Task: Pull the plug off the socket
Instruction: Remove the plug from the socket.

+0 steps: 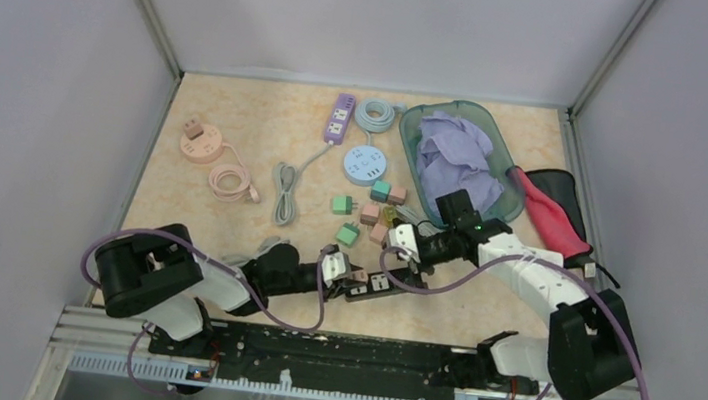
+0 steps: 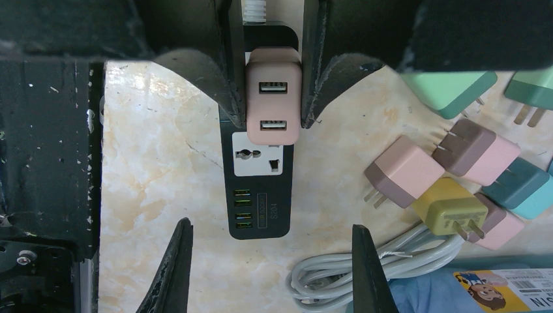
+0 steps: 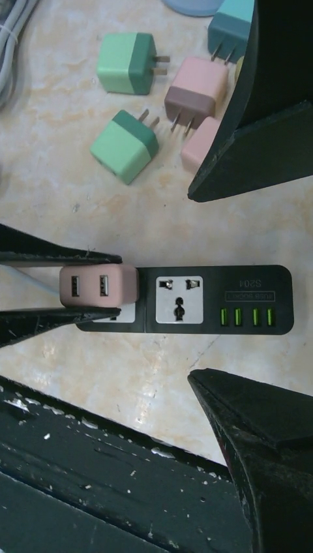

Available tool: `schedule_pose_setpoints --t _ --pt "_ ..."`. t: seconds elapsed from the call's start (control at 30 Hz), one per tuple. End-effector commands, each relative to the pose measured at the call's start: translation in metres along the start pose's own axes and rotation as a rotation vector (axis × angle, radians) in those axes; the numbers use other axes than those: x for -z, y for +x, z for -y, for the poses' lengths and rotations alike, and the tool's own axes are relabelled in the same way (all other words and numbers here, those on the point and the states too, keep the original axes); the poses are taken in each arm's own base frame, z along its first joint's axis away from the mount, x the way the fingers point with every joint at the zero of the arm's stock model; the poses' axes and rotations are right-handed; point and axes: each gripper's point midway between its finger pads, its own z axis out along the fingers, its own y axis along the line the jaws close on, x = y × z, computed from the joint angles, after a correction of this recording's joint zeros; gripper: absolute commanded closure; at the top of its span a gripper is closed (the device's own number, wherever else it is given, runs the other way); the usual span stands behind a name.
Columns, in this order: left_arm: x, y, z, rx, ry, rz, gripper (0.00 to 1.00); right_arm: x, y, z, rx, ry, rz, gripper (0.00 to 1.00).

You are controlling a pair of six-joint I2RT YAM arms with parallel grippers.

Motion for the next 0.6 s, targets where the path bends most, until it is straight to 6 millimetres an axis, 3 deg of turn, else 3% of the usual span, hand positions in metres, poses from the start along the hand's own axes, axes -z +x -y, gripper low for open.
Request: schedule_pose_setpoints --t 0.0,0.27,0.57 --pt "0.012 0.016 0.002 0.038 -0.007 -0.048 0.99 -0.010 -0.006 -0.004 0.144 -0.060 0.023 0.01" --pt "0.009 0.020 0.001 0.037 -0.011 -0.056 0.99 -0.042 0.031 -0.013 0.163 -0.129 -0.171 0.06" --pt "0.010 0.019 -0.001 0.037 -0.021 -0.049 0.99 -0.051 0.043 -0.011 0.182 -0.121 -0.251 0.18"
